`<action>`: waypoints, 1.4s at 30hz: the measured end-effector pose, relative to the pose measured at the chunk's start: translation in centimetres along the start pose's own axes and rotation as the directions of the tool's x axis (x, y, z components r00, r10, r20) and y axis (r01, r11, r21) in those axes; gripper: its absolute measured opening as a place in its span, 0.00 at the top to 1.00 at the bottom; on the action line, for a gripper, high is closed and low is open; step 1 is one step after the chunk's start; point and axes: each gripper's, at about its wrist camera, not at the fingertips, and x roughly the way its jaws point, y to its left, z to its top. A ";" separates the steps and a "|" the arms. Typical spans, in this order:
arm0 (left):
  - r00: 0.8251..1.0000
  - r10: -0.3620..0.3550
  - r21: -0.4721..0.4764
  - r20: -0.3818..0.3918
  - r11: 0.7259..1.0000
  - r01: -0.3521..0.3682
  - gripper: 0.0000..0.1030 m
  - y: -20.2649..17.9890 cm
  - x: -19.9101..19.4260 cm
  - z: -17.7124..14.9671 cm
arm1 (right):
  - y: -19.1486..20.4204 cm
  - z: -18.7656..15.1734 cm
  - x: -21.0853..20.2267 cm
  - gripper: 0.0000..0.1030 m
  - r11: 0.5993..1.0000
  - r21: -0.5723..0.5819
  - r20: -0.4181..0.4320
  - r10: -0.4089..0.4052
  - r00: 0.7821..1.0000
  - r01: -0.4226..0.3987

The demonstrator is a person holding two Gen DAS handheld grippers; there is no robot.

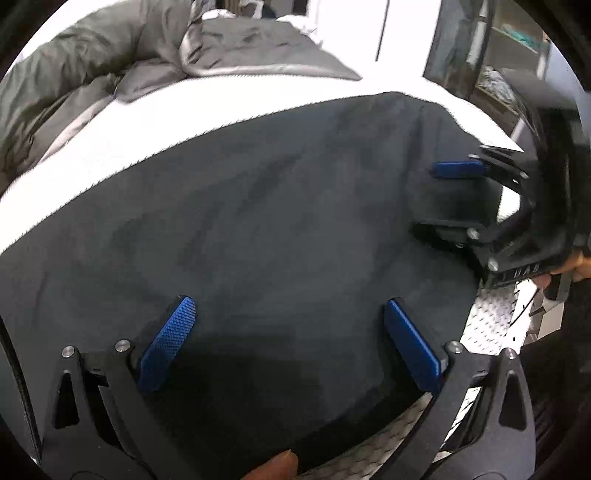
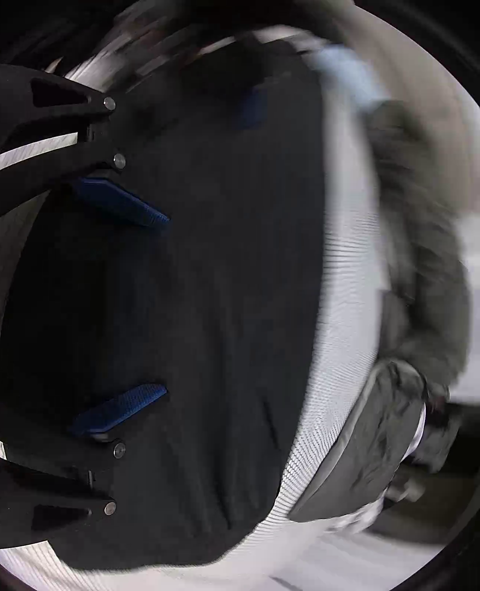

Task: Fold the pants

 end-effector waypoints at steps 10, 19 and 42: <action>0.999 0.034 -0.060 0.003 0.998 -0.034 0.01 3.0 -1.1 -0.8 | -11.4 -3.9 -1.8 0.16 0.882 0.283 -0.063 -0.374 0.925 0.376; 0.995 0.061 0.027 0.082 0.998 -0.063 0.01 1.8 -1.2 4.2 | -3.6 4.6 -0.1 0.11 0.979 0.203 0.153 -0.016 0.988 -0.015; 0.989 0.141 -0.063 0.038 0.988 -0.139 0.07 5.6 -0.2 6.9 | -6.2 8.3 1.5 0.10 0.947 0.287 0.109 -0.182 0.977 0.144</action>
